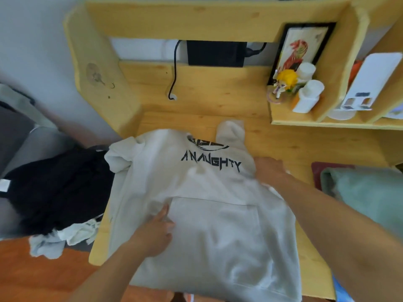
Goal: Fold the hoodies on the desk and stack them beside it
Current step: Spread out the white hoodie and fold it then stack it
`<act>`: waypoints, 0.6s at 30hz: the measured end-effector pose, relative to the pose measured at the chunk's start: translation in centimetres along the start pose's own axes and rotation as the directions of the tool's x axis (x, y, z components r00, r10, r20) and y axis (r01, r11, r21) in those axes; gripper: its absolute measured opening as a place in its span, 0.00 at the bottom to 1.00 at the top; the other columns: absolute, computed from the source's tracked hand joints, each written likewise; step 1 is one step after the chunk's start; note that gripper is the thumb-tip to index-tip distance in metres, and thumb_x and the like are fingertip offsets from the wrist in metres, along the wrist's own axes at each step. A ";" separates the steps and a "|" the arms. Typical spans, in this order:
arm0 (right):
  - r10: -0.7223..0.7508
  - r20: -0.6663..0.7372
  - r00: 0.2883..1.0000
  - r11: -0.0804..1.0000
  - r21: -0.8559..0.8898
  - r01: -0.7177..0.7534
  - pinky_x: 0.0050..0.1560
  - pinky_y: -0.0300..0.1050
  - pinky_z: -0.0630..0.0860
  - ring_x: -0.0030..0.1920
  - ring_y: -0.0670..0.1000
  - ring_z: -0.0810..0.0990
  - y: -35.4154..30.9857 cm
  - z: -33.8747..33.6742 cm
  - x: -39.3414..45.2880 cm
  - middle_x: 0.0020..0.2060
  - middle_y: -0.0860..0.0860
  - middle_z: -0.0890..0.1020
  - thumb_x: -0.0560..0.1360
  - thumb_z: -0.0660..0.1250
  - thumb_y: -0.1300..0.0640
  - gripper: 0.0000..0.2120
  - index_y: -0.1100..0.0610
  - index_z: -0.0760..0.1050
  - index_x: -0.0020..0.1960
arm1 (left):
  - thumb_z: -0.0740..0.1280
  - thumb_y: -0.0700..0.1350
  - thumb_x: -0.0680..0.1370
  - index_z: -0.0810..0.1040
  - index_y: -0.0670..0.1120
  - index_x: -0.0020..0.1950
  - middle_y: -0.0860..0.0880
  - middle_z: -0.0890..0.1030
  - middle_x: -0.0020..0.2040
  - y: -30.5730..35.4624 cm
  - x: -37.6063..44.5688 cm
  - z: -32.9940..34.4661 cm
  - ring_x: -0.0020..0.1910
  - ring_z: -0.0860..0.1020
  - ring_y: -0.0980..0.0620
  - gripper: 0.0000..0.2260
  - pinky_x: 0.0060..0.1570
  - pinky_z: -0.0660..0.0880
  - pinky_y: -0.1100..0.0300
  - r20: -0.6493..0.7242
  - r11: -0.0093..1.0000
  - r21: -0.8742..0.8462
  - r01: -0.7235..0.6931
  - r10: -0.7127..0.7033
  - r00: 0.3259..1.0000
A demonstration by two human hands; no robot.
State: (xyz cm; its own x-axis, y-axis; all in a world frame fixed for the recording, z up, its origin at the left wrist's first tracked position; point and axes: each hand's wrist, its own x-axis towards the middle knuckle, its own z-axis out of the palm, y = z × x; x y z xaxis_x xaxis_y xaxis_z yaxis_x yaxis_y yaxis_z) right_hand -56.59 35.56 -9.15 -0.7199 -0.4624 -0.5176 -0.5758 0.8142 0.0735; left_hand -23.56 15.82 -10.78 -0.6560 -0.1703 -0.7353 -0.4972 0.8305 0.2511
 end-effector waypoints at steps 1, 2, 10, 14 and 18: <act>-0.064 -0.126 0.990 0.998 -0.029 0.061 0.57 0.52 0.71 0.57 0.57 0.78 -0.7 0.4 -1.1 0.56 0.52 0.80 0.74 0.62 0.65 0.19 0.51 0.72 0.62 | 0.58 0.47 0.85 0.72 0.52 0.71 0.48 0.37 0.83 0.3 -0.2 -0.6 0.82 0.53 0.48 0.15 0.73 0.63 0.58 0.008 1.000 -0.021 0.008 -0.008 1.000; -0.156 -0.314 0.937 0.988 -0.069 0.141 0.57 0.52 0.72 0.54 0.57 0.78 -1.1 0.6 -2.6 0.54 0.52 0.80 0.71 0.65 0.67 0.22 0.51 0.74 0.62 | 0.59 0.48 0.85 0.71 0.52 0.74 0.48 0.40 0.83 0.6 -0.6 -1.2 0.82 0.55 0.49 0.17 0.72 0.62 0.59 -0.013 0.998 -0.056 0.022 -0.023 1.000; -0.511 0.285 0.811 0.786 -0.226 0.575 0.60 0.57 0.71 0.54 0.60 0.80 0.1 10.8 -18.1 0.55 0.57 0.79 0.70 0.67 0.58 0.23 0.53 0.74 0.65 | 0.65 0.44 0.81 0.62 0.59 0.79 0.55 0.61 0.75 1.1 -3.8 -1.6 0.58 0.77 0.51 0.27 0.50 0.74 0.55 -0.674 0.904 -0.376 -0.203 -0.117 0.729; -0.276 0.300 0.913 0.885 0.451 0.119 0.54 0.48 0.75 0.48 0.55 0.81 -1.7 5.9 -18.2 0.40 0.49 0.81 0.77 0.61 0.50 0.10 0.53 0.78 0.44 | 0.63 0.45 0.81 0.47 0.61 0.83 0.52 0.46 0.82 -0.5 -1.4 -0.5 0.77 0.63 0.47 0.36 0.62 0.75 0.53 -0.473 0.979 -0.164 -0.119 0.028 0.880; 0.211 -0.185 0.960 0.718 0.696 -0.024 0.52 0.51 0.76 0.55 0.58 0.79 -5.0 0.3 -12.4 0.52 0.53 0.79 0.80 0.63 0.49 0.10 0.54 0.76 0.56 | 0.62 0.48 0.80 0.37 0.58 0.82 0.42 0.45 0.83 -0.8 0.0 1.2 0.82 0.52 0.43 0.40 0.76 0.60 0.53 -0.211 1.000 -0.029 0.005 -0.011 0.977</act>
State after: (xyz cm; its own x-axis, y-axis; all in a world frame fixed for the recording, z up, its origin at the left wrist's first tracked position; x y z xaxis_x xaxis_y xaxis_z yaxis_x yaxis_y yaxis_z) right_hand -44.65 37.34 -3.34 -0.8842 -0.3364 -0.3240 -0.1262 0.8400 -0.5276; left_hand -22.45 15.80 -11.72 -0.7554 -0.2881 -0.5885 -0.5170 0.8138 0.2653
